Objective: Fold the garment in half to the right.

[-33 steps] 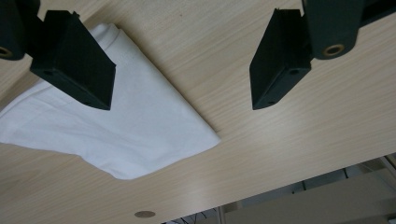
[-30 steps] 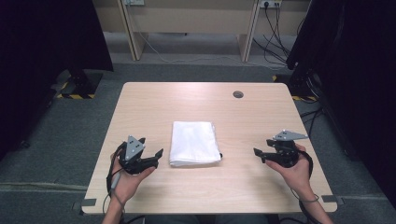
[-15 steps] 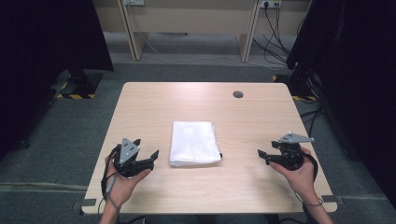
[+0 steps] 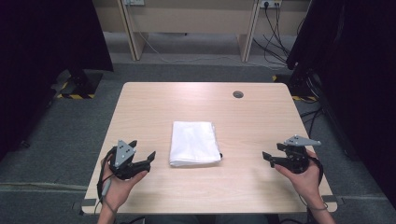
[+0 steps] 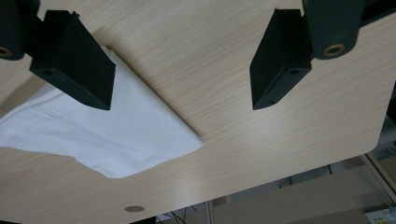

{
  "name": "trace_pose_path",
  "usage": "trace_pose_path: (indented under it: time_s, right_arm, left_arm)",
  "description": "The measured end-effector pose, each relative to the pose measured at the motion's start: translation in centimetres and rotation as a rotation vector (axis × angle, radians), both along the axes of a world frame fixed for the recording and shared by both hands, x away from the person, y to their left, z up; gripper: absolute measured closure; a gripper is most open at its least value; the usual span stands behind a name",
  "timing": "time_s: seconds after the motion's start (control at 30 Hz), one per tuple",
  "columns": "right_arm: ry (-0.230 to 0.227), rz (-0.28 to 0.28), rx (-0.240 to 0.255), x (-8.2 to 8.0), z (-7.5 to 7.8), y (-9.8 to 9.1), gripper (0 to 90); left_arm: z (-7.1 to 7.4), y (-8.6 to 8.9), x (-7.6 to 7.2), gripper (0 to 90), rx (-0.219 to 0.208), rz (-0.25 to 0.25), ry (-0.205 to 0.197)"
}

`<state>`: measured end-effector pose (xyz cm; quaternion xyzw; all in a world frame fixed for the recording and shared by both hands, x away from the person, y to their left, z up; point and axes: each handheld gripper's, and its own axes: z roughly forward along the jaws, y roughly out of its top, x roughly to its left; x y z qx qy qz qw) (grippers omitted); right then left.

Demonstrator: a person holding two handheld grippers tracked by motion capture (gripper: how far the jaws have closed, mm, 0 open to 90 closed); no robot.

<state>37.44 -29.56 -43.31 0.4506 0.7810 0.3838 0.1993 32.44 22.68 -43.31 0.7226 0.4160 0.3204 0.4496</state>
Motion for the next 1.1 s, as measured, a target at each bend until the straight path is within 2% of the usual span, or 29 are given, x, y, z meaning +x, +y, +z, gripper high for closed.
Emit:
trace_pose_path:
  time_s: [0.43, 1.1]
  right_arm:
    - [-0.006, -0.033, 0.013, -0.9, -0.3, -1.5, 25.0]
    - [-0.003, -0.064, 0.036, -1.5, -1.2, -2.5, 23.9]
  left_arm:
    - [-0.6, 1.1, -0.8, 21.8, -0.003, 0.019, 0.002]
    - [-1.6, 2.3, -1.7, 21.7, -0.022, 0.045, 0.015]
